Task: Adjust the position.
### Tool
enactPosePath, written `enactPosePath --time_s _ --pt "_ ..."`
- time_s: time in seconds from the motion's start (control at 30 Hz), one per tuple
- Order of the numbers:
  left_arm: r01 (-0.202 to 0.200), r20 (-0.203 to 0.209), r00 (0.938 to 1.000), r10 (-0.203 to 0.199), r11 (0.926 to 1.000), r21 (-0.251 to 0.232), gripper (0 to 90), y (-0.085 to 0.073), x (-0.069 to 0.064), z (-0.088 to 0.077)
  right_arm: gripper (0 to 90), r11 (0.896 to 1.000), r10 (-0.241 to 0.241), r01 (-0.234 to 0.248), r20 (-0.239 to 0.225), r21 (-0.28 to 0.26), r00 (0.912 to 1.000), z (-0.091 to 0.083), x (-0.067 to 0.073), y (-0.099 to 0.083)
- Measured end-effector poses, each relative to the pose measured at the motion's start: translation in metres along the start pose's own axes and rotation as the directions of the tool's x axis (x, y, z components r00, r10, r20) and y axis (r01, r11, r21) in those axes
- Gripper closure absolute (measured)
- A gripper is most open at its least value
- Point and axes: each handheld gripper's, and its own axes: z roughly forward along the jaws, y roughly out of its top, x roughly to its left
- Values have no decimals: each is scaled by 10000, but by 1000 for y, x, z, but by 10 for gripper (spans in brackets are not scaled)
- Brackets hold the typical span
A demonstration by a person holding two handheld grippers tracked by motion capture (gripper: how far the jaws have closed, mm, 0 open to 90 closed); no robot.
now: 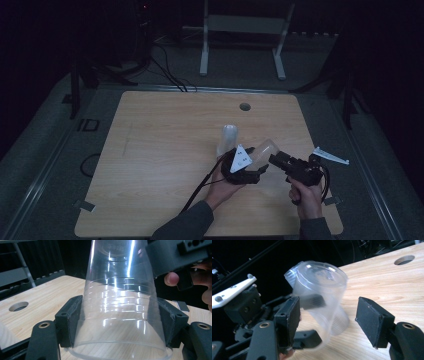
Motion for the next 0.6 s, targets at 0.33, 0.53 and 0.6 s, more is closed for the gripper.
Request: enactPosePath --time_s 0.33,0.53,0.6 --pt "-239 11 9997 239 9997 43 300 3 0 -6 373 9992 -189 154 976 369 9950 -7 -8 -5" --pt "-337 14 9994 337 9993 141 300 4 1 -9 385 9935 -896 764 1681 839 9817 -5 -5 -6" --pt "-344 13 9994 343 9993 160 301 4 1 -9 385 9905 -1120 944 1879 1000 9758 -4 -4 -6"
